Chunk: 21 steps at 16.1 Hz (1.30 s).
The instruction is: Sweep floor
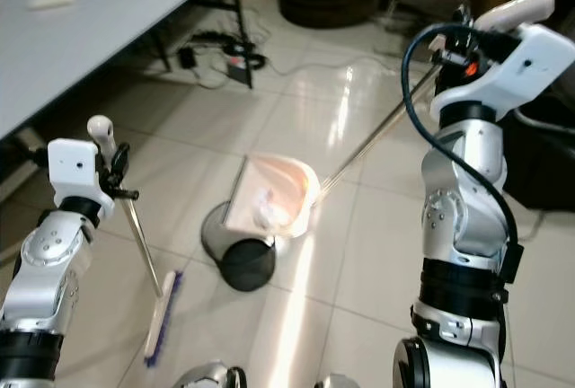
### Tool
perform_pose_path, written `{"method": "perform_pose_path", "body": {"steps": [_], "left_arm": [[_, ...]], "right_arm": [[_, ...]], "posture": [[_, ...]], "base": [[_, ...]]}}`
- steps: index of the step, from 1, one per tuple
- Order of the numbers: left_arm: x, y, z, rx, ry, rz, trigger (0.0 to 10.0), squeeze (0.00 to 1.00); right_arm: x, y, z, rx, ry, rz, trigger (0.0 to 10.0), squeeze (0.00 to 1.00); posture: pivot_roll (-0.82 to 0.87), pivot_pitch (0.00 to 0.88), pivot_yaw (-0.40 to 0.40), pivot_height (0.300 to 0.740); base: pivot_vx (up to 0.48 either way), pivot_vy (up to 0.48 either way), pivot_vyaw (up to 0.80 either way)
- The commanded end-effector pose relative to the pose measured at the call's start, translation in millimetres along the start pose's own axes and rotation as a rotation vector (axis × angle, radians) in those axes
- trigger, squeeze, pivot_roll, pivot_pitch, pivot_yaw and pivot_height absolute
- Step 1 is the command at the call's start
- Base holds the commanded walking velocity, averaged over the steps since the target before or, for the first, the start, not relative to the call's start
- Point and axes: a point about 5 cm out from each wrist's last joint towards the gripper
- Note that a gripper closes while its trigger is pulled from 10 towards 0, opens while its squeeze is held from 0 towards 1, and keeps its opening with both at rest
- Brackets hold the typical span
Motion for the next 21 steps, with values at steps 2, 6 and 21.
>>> {"method": "perform_pose_path", "body": {"steps": [2,6,21], "left_arm": [[-0.6,8,4.1,-0.025,0.003,-0.028,10.0,0.0],[-1.3,10,5.5,-0.035,-0.003,-0.025,10.0,0.0],[6.8,13,0.5,-0.012,-0.027,-0.014,10.0,0.0]], "right_arm": [[-8.9,15,6.8,-0.026,0.028,-0.095,10.0,0.0],[-15.6,8,11.7,-0.018,0.051,-0.105,10.0,0.0],[-37.9,-17,30.0,-0.038,0.098,-0.189,10.0,0.0]], "posture": [[0.03,0.073,0.07,0.74],[0.05,0.081,0.077,0.74],[0.07,0.116,0.073,0.74]], "base": [[0.0,0.0,0.0],[0.0,0.0,0.0],[0.0,0.0,0.0]]}}
Point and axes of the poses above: a point about 5 cm out from each wrist's last joint towards the gripper, its own x axis pointing back from the gripper into the wrist, its own y axis along the axis of the wrist's last joint, z = x × y
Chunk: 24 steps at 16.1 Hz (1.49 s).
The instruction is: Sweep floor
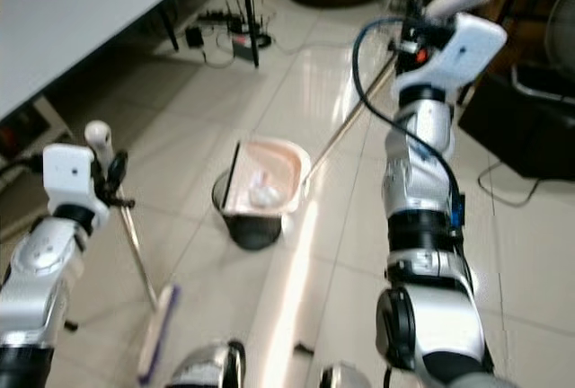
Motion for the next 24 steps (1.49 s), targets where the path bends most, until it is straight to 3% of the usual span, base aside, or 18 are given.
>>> {"method": "perform_pose_path", "body": {"steps": [1,5,11,24], "left_arm": [[-4.7,15,-0.8,-0.022,-0.013,-0.06,10.0,0.0],[-9.5,20,-6.6,-0.021,-0.021,-0.102,10.0,0.0],[-16.3,23,-20.1,-0.036,-0.054,-0.123,10.0,0.0],[-19.3,23,-16.7,-0.038,-0.05,-0.128,10.0,0.0]], "right_arm": [[-5.8,21,1.5,-0.028,-0.012,-0.113,10.0,0.0],[-2.3,27,6.6,0.0,0.019,-0.072,10.0,0.0],[14.1,45,6.0,-0.038,0.001,-0.077,10.0,0.0],[16.8,48,5.9,-0.052,-0.002,-0.029,10.0,0.0]], "posture": [[0.07,0.115,0.076,0.74],[0.04,0.101,0.079,0.74],[0.02,0.097,0.075,0.74],[0.02,0.092,0.08,0.74]], "base": [[0.0,0.0,0.0],[0.0,0.0,0.0],[0.0,0.0,0.0],[0.293,0.0,0.0]]}}
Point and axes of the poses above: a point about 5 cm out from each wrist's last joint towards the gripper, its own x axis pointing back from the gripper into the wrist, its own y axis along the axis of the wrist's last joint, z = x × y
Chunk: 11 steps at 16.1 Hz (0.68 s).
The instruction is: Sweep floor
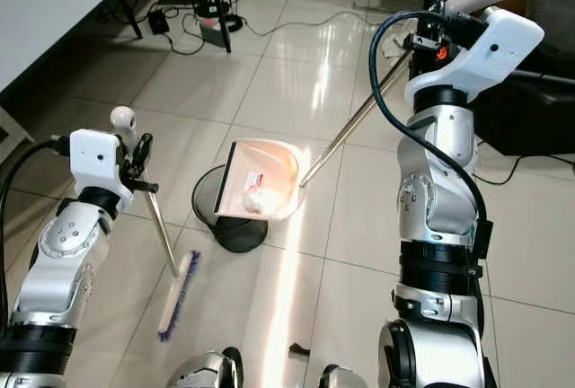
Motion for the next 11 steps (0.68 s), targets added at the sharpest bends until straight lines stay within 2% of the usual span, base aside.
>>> {"method": "perform_pose_path", "body": {"steps": [1,3,4,7,9,11], "left_arm": [[-1.2,4.5,5.1,-0.027,0.01,-0.021,10.0,0.0],[-0.1,3.0,7.0,-0.028,0.016,-0.018,10.0,0.0],[-0.3,2.9,7.5,-0.027,0.017,-0.018,10.0,0.0],[-0.7,2.1,7.2,-0.026,0.012,-0.018,10.0,0.0],[-2.6,2.1,6.8,-0.024,0.01,-0.02,10.0,0.0],[-4.9,3.2,5.7,-0.018,0.01,-0.025,10.0,0.0]], "right_arm": [[-1.5,12.3,3.1,-0.025,0.014,-0.05,10.0,0.0],[-2.1,12.7,2.8,-0.016,0.014,-0.049,10.0,0.0],[-2.5,11.7,3.7,0.024,0.029,-0.041,10.0,0.0],[-2.6,10.3,2.0,0.034,0.017,-0.034,10.0,0.0],[-3.2,10.7,-1.3,-0.003,-0.007,-0.038,10.0,0.0],[-3.9,12.2,-2.8,0.005,-0.007,-0.044,10.0,0.0]], "posture": [[0.02,0.09,0.08,0.74],[0.02,0.082,0.079,0.74],[0.02,0.082,0.082,0.74],[0.02,0.065,0.085,0.74],[0.01,0.061,0.087,0.74],[0.01,0.056,0.091,0.74]], "base": [[0.356,0.0,0.0],[0.364,0.0,0.0],[0.364,0.0,0.0],[0.382,0.0,0.8],[0.394,0.0,0.0],[0.398,0.0,0.0]]}}
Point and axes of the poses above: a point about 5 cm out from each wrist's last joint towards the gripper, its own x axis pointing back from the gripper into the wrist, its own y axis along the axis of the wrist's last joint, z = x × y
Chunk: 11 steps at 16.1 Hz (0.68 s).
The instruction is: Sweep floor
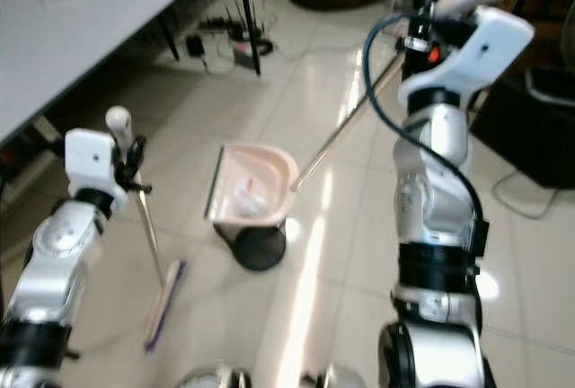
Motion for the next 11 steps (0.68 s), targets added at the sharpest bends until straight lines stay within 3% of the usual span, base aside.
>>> {"method": "perform_pose_path", "body": {"steps": [1,11], "left_arm": [[-3.8,10.3,3.1,-0.009,0.007,-0.054,10.0,0.0],[-4.9,9.1,5.5,-0.014,0.004,-0.058,10.0,0.0]], "right_arm": [[-5.1,16.7,2.3,0.005,0.005,-0.073,10.0,0.0],[-6.4,19.2,-4.8,-0.058,-0.047,-0.092,10.0,0.0]], "posture": [[0.01,0.056,0.091,0.74],[0.02,0.052,0.093,0.74]], "base": [[0.398,0.0,0.0],[0.398,0.0,0.0]]}}
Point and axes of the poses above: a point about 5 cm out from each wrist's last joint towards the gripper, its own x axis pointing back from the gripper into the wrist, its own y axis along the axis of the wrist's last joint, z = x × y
